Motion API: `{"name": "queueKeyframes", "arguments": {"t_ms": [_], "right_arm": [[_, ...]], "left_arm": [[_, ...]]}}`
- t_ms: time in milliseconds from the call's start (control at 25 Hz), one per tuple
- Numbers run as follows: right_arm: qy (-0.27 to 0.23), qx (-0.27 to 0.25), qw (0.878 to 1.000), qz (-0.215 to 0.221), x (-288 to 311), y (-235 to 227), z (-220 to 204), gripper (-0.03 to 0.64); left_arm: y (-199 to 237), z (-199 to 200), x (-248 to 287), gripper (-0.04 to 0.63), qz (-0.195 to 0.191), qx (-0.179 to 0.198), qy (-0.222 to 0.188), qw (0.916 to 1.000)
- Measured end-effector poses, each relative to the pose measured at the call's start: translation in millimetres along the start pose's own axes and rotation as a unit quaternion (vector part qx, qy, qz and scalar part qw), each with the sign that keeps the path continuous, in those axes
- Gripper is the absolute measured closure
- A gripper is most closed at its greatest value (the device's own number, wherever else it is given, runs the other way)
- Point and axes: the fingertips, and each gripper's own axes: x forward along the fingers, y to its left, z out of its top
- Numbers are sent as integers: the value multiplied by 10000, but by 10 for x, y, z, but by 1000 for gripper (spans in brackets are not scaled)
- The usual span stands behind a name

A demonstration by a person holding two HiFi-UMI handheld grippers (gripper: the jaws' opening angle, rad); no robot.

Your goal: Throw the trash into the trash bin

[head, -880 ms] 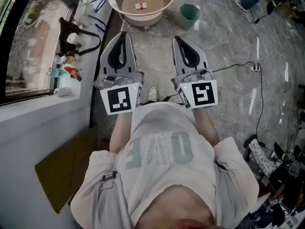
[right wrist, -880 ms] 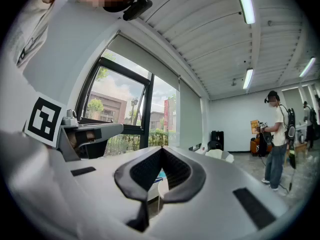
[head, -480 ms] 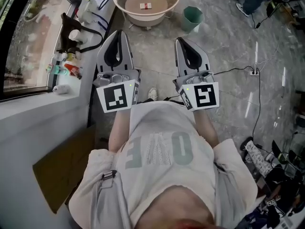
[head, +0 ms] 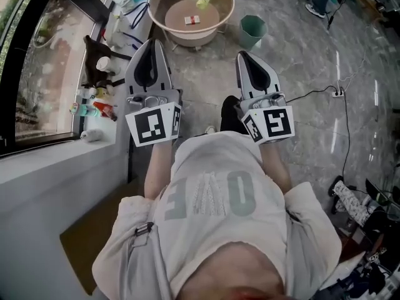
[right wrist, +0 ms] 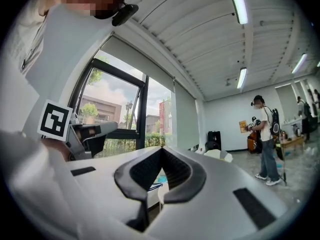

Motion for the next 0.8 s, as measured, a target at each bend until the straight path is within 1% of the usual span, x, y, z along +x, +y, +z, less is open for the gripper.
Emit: {"name": "queueKeyframes", "arguments": {"t_ms": [120, 240, 320, 440, 560, 640, 720, 800], "right_arm": [[72, 60, 9999, -65, 130, -156, -14, 603], [69, 51, 10000, -51, 343, -258, -41, 603], [114, -8, 9999, 56, 498, -307, -106, 603], [178, 57, 9993, 329, 838, -419, -268, 603], [206, 179, 9971, 713, 1350, -548, -510, 603], [277, 301, 9947, 941, 1769, -663, -740, 603], [367, 412, 9935, 995, 2257, -893, -957, 603], [543, 391, 9937, 897, 2796, -1219, -1124, 603]], "left_arm": [[36, -5, 96, 584, -12, 27, -20, 10000], [162, -126, 259, 583, 105, -46, 2, 9999], [228, -255, 376, 584, 211, -92, 71, 9997], [289, -453, 614, 584, 345, 11, 166, 9993], [350, -719, 933, 583, 430, 182, 228, 9987], [405, -983, 1221, 583, 459, 146, 324, 9983], [496, -1261, 1628, 584, 506, -20, 442, 9977], [645, -1459, 2113, 584, 583, 10, 523, 9969]]}}
